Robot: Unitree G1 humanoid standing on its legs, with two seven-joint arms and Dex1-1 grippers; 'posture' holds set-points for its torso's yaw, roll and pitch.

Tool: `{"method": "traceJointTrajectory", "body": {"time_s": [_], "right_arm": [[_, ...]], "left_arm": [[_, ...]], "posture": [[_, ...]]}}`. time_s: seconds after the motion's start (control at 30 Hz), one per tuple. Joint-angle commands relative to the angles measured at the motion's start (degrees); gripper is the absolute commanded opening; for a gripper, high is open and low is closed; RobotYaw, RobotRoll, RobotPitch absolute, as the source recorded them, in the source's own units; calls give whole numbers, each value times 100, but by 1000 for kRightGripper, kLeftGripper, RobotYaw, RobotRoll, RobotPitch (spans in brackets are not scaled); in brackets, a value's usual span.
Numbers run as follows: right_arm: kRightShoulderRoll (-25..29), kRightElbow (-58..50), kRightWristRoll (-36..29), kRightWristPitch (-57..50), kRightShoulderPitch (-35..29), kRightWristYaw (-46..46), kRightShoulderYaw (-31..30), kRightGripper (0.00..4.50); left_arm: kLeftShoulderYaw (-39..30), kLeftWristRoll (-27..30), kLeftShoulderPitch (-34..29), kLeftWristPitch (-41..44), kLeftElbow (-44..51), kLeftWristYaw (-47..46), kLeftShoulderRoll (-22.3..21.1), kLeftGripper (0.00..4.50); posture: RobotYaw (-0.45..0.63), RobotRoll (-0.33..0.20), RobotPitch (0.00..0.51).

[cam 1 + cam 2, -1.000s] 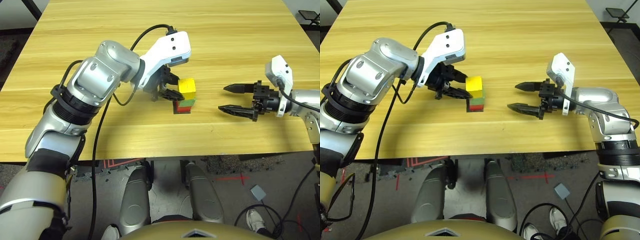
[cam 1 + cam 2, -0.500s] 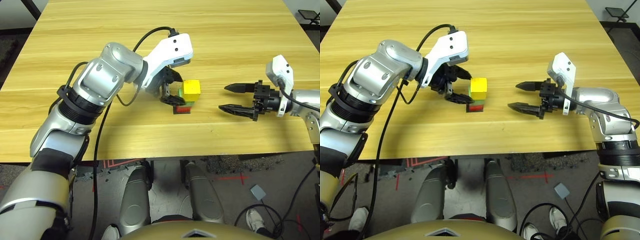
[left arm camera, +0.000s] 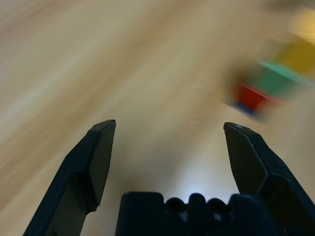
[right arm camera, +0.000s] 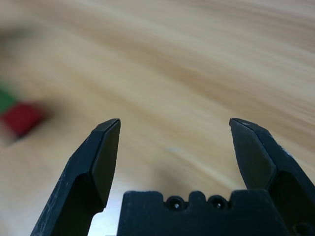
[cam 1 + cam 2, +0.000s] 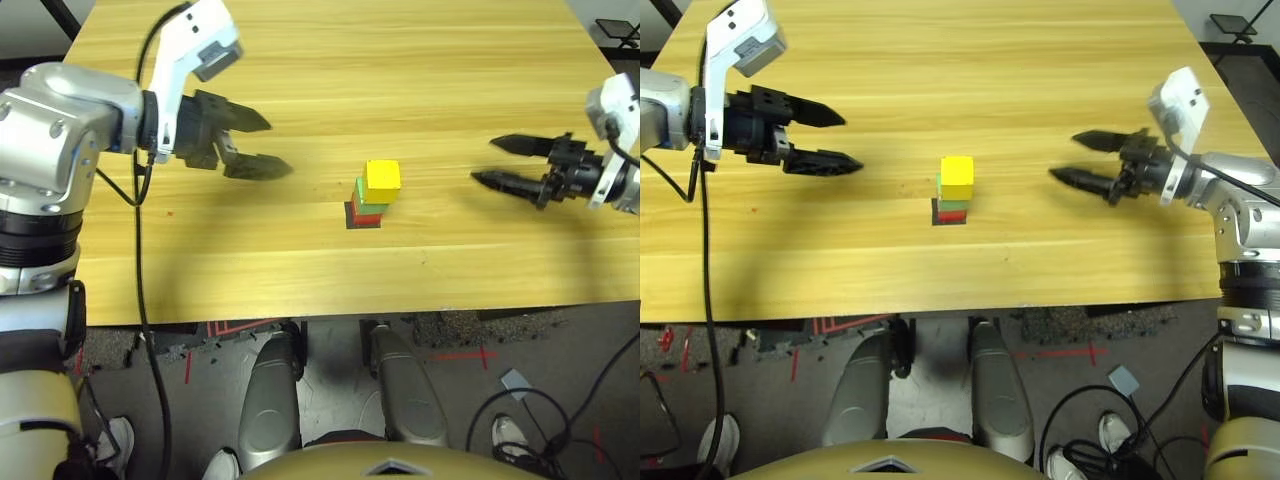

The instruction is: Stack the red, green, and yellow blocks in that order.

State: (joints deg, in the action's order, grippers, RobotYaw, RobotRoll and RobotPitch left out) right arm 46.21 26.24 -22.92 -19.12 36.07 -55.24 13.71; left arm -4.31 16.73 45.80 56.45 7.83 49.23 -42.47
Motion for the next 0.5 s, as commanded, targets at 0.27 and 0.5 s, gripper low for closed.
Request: {"method": "traceJointTrajectory", "body": {"time_s": [0.27, 0.5], "right_arm": [[-155, 2557, 283, 2317, 156, 1550, 1013, 4500], [-203, 3433, 376, 3056, 138, 1791, 1053, 4500]], "left_arm": [[-1655, -949, -2270, -4361, -836, -3665, 2539, 4475], [-1499, -1037, -2666, -5526, -1492, -3768, 2534, 4475]], "posture": [[23, -62, 235], [29, -67, 231]]}}
